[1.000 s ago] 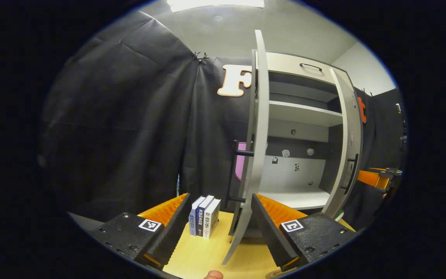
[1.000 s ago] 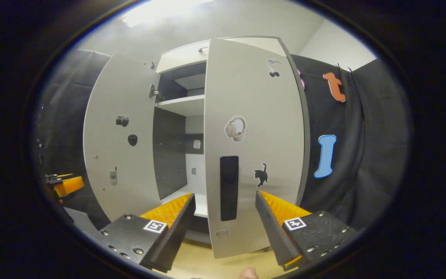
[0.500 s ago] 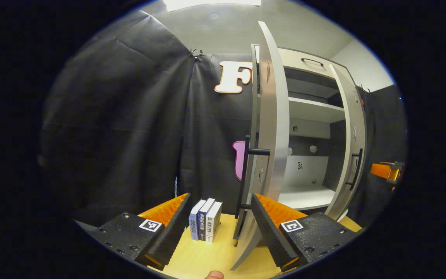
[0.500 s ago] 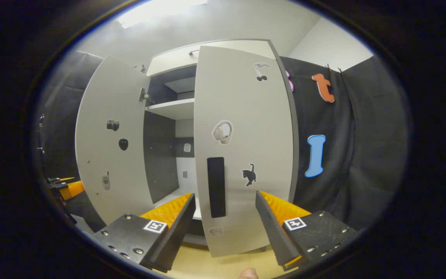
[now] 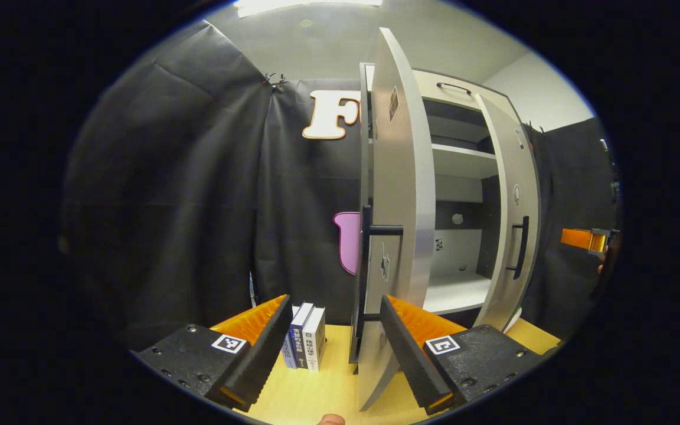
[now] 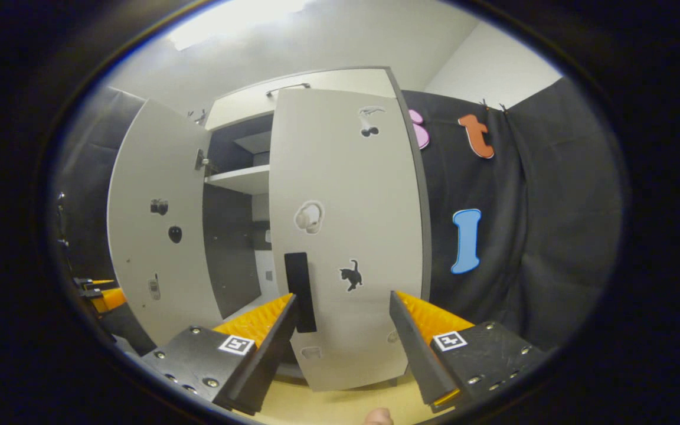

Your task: Grasp the bottle in the cabinet with the left hand and place it on the coaster, then close the right door with the right hand and the left door with the left hand.

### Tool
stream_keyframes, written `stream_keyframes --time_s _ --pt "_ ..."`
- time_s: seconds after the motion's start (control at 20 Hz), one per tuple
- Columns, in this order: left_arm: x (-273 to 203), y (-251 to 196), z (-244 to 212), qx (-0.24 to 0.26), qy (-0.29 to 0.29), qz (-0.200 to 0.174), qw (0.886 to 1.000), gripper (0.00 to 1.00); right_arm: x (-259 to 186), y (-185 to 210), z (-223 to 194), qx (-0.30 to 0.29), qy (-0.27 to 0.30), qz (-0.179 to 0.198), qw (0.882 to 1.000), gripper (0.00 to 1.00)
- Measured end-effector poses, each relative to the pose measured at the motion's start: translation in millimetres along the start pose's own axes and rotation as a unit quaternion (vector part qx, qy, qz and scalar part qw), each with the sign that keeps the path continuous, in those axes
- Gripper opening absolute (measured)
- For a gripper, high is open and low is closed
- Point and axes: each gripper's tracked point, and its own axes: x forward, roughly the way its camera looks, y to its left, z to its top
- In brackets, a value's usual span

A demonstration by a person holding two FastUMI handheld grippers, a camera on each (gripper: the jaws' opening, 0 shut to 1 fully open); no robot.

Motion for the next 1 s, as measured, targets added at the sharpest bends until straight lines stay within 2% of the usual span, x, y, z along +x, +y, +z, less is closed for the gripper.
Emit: stream_keyframes --time_s 0.1,0.15,0.2,0.3,0.35,0.4,0.45,0.55,0.6,0.7,0.75,1.0 --pt "0 -8 -1 -0.004 0.002 -0.006 1.0 0.95 -3 -4 3 0.006 -0.002 -0.001 1.0 0.91" --pt "0 -12 -1 -0.003 0.002 -0.008 1.0 0.95 -4 -8 3 0.005 -0.002 -0.001 1.0 0.94" --pt "1 -17 0 0.0 0.001 -0.01 1.0 0.95 -5 -10 3 0.003 -0.002 -0.002 1.0 0.91" --pt "2 -26 -1 0.005 0.001 -0.017 1.0 0.95 -10 -15 3 0.0 -0.002 -0.004 1.0 0.91" --pt "3 -33 -1 0.005 0.002 -0.023 1.0 0.95 -12 -18 3 -0.002 -0.002 -0.006 1.0 0.94" --pt "4 -40 -1 0.005 0.002 -0.028 1.0 0.95 -15 -21 2 -0.004 -0.002 -0.008 1.0 0.91" --pt "5 -46 -1 0.004 0.002 -0.033 0.999 0.95 -17 -24 2 -0.006 -0.001 -0.01 1.0 0.94" --pt "7 -57 -1 0.006 -0.001 -0.041 0.999 0.95 -22 -33 2 -0.007 0.0 -0.017 1.0 0.94" --pt "8 -60 -1 0.009 -0.002 -0.043 0.999 0.95 -24 -36 3 -0.007 0.0 -0.02 1.0 0.91" --pt "10 -65 -1 0.012 -0.002 -0.047 0.999 0.95 -28 -43 4 -0.007 -0.001 -0.026 1.0 0.91" --pt "10 -65 -3 0.01 -0.001 -0.048 0.999 0.95 -30 -46 4 -0.006 -0.001 -0.028 1.0 0.94" --pt "11 -70 -3 -0.001 -0.001 -0.054 0.999 0.94 -33 -43 2 -0.006 0.001 -0.025 1.0 0.91"
